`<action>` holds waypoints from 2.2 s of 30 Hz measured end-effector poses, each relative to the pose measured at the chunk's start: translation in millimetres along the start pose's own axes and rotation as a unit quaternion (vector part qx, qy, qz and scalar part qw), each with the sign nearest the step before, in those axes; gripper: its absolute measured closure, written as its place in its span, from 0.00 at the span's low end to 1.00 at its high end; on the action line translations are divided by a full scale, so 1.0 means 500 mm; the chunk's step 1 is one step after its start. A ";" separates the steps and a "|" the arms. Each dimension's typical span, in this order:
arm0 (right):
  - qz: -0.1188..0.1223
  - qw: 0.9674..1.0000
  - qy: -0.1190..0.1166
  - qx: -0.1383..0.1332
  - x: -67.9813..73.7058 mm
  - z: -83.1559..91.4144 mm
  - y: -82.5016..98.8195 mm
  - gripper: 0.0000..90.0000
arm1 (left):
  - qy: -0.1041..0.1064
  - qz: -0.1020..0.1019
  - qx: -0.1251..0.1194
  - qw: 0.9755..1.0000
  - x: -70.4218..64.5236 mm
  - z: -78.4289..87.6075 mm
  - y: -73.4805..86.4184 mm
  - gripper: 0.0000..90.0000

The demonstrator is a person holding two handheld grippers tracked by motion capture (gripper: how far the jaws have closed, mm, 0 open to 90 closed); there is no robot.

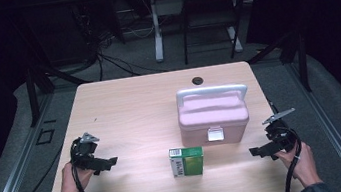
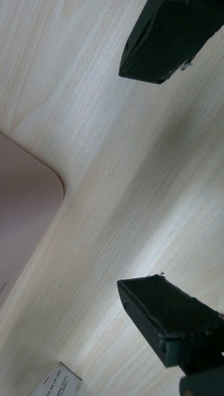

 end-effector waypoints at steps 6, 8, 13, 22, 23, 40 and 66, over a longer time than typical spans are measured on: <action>-0.001 1.000 -0.004 -0.002 0.004 0.005 -0.004 0.00 | 0.001 -0.002 0.000 1.000 -0.001 0.001 0.000 0.00; -0.001 1.000 -0.007 -0.006 0.006 0.009 -0.007 0.01 | 0.007 -0.003 0.000 1.000 -0.003 0.002 -0.002 0.00; 0.000 1.000 -0.009 -0.014 0.010 0.023 -0.014 0.01 | 0.008 -0.007 0.001 1.000 -0.009 0.001 -0.003 0.00; 0.011 0.998 -0.025 -0.055 0.026 0.081 -0.049 0.00 | 0.007 -0.009 0.002 1.000 -0.014 0.000 -0.003 0.00; 0.012 0.998 -0.024 -0.057 0.027 0.084 -0.053 0.00 | 0.007 -0.009 0.002 1.000 -0.014 0.000 -0.003 0.00; 0.047 0.994 -0.017 -0.095 0.015 0.134 -0.181 0.00 | 0.008 -0.006 0.010 1.000 -0.012 -0.002 0.003 0.00; 0.004 0.986 -0.001 -0.165 0.004 0.095 -0.294 0.65 | 0.003 -0.012 0.021 1.000 -0.011 -0.010 0.007 0.00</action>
Point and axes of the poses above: each handheld gripper's, and its own axes: z roughly backward along the jaws, y roughly out of its underside, x roughly to its left, the point moved 7 cm from there along -z, roughly forward along the jaws, and after that the axes turned 4 degrees about x, right-handed, at the moved point
